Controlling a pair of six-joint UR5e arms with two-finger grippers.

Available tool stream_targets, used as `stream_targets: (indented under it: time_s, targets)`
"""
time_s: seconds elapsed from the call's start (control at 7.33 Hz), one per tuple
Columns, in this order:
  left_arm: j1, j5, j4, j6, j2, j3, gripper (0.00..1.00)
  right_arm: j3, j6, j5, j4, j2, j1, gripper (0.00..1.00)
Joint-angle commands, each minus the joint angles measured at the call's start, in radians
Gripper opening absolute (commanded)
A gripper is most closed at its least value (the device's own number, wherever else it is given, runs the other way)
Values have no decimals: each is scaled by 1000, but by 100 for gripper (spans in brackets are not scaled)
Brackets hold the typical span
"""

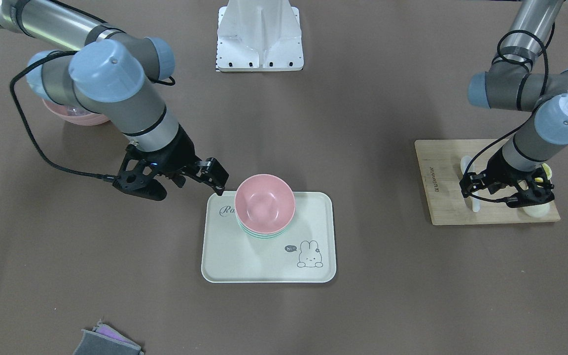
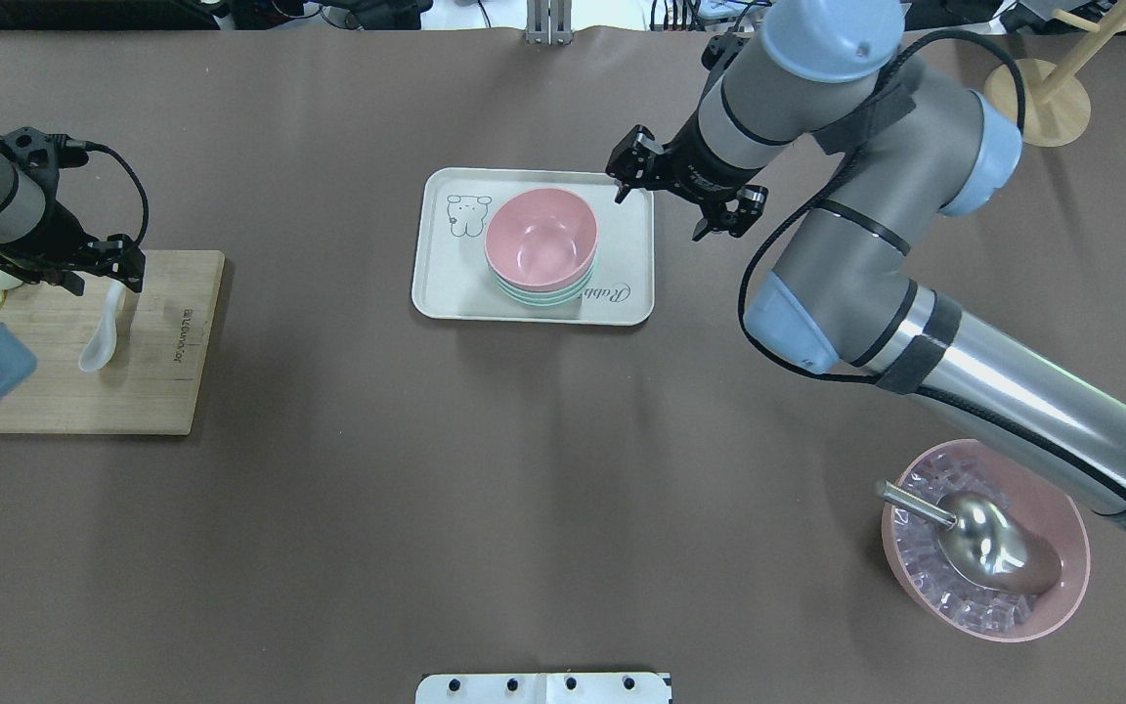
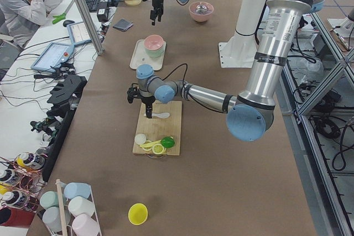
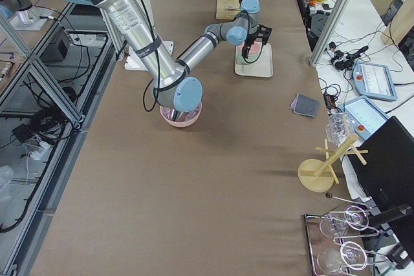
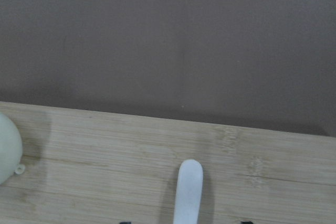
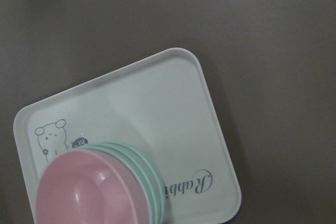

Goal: Stack pink bowl on green and place spoon
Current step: 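Raise the right gripper away while the left gripper grasps the white spoon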

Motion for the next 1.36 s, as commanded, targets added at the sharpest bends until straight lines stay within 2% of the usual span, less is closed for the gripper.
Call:
stream_targets:
  time_s: [0.0, 0.14, 0.27, 0.41, 0.55, 0.68, 0.95, 1.09, 1.23]
  targets:
    - [8, 3, -45, 2, 1, 23, 60, 48, -76, 62, -2, -82, 72, 100]
    - [8, 3, -72, 2, 1, 37, 54, 55, -106, 62, -2, -94, 82, 100]
    - [10, 3, -76, 2, 2, 37, 43, 55, -116, 64, -2, -96, 90, 100]
    - [8, -3, -75, 1, 1, 37, 21, 56, -119, 68, -2, -93, 95, 100]
    - [8, -8, -73, 1, 1, 32, 5, 61, -119, 68, -2, -93, 95, 100]
    - [8, -12, -72, -1, 1, 28, 0, 65, -119, 68, -2, -96, 102, 100]
    - [8, -31, -70, -1, -1, 15, 0, 67, -120, 82, -2, -105, 133, 100]
    - [5, -105, -64, -2, -13, -11, 0, 68, -131, 108, -2, -126, 168, 100]
    - [5, -123, -57, -22, -56, -40, 0, 81, -243, 131, -2, -178, 219, 100]
